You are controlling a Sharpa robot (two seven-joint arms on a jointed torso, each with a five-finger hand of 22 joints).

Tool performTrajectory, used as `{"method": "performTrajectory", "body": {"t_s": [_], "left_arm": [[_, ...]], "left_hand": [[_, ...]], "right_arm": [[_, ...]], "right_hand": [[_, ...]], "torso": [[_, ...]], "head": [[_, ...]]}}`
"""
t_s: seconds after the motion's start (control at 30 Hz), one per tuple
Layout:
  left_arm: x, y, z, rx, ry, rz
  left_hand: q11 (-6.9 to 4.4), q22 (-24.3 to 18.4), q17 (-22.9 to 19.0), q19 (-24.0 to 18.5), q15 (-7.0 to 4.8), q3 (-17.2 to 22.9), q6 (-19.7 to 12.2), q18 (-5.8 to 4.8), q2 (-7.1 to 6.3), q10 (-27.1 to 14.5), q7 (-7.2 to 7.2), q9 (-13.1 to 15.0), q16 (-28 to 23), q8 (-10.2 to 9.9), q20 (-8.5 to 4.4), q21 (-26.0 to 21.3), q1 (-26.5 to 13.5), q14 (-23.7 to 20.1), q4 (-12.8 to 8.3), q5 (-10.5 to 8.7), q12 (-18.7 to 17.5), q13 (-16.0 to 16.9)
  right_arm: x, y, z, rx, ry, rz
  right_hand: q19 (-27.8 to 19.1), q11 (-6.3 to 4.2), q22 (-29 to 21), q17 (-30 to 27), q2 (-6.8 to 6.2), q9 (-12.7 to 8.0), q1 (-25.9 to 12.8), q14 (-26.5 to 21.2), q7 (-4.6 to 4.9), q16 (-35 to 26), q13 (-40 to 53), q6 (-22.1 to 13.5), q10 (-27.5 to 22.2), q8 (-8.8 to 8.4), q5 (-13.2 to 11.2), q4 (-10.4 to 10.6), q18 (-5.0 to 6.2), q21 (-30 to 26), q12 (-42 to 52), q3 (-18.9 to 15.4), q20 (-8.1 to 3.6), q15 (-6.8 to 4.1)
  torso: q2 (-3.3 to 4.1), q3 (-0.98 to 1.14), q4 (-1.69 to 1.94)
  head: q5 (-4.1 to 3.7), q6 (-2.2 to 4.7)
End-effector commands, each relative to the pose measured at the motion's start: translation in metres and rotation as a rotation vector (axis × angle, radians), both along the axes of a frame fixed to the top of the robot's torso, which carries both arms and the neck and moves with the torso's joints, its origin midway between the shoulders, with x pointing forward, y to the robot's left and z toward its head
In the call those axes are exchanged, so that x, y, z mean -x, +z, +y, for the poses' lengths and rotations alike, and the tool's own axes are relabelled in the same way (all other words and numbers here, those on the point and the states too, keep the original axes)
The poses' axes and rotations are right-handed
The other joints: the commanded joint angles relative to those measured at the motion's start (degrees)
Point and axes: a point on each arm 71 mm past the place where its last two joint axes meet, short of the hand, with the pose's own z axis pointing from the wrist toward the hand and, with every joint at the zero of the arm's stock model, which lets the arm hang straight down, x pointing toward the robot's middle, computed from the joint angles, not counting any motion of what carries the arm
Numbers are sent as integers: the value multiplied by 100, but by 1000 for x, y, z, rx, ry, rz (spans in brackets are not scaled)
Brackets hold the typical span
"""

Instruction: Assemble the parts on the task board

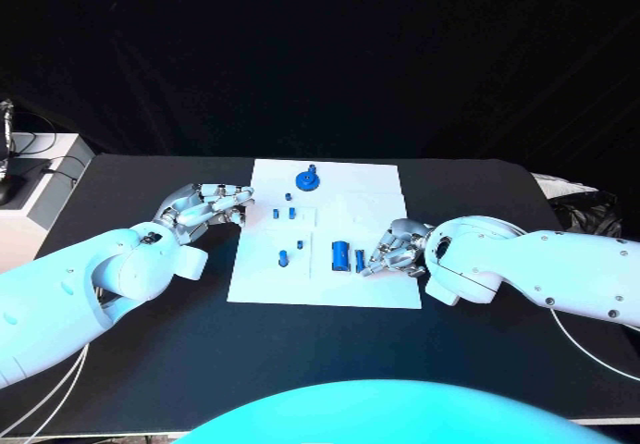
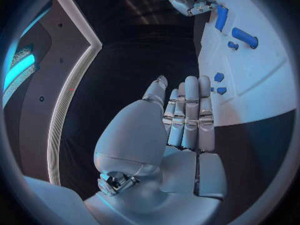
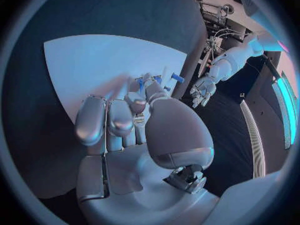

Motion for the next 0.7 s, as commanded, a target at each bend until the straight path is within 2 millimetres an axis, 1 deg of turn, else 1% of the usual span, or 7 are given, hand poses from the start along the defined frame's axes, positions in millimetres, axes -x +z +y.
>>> {"method": "performTrajectory", "body": {"t_s": [0.03,0.13,0.3,0.53,0.7], "left_arm": [[1,1,-2,15,-15,-1],[1,0,-2,14,-15,0],[1,0,-2,14,-15,0],[1,0,-3,15,-16,1],[2,-1,-3,15,-16,2]], "left_hand": [[10,6,-6,42,23,21,-57,85,-12,-29,2,5,-24,32,10,-20,-61,-1,25,-11,37,-7],[10,6,-6,42,23,21,-57,85,-12,-29,2,5,-24,32,10,-20,-61,-1,25,-11,37,-7],[10,6,-6,42,23,21,-57,85,-12,-29,2,5,-24,32,10,-20,-61,-1,25,-11,37,-7],[10,6,-6,42,23,21,-57,85,-12,-29,2,5,-24,32,10,-20,-61,-1,25,-11,37,-7],[10,6,-6,42,23,21,-57,85,-12,-29,2,5,-24,32,10,-20,-61,-1,25,-11,37,-7]], "right_arm": [[-1,-1,-2,14,-10,-6],[-3,-2,-2,17,-20,-2],[-4,-3,-1,22,-23,5],[-7,-5,0,37,-20,6],[-8,-8,4,51,-7,6]], "right_hand": [[19,-54,820,11,62,43,-69,7,-26,-11,-7,27,19,57,53,42,-75,42,21,-1,-44,-59],[22,-61,822,7,102,110,-89,7,-34,-14,-2,11,31,98,100,53,-80,52,30,-25,-52,-65],[23,-64,823,9,112,144,-87,9,-40,-10,0,-1,32,116,94,53,-83,61,29,-35,-55,-67],[20,-69,822,3,152,158,-6,6,-46,-15,1,-12,32,120,108,-10,-83,57,28,1,-58,-70],[20,-76,823,4,169,169,50,6,-57,-15,3,-4,34,130,114,-100,-86,65,29,24,-62,-75]], "torso": [[-1,-6,4],[-1,-7,6],[1,-10,5],[-4,-6,1],[2,-3,-1]], "head": [[0,1],[1,1],[4,1],[11,1],[12,1]]}}
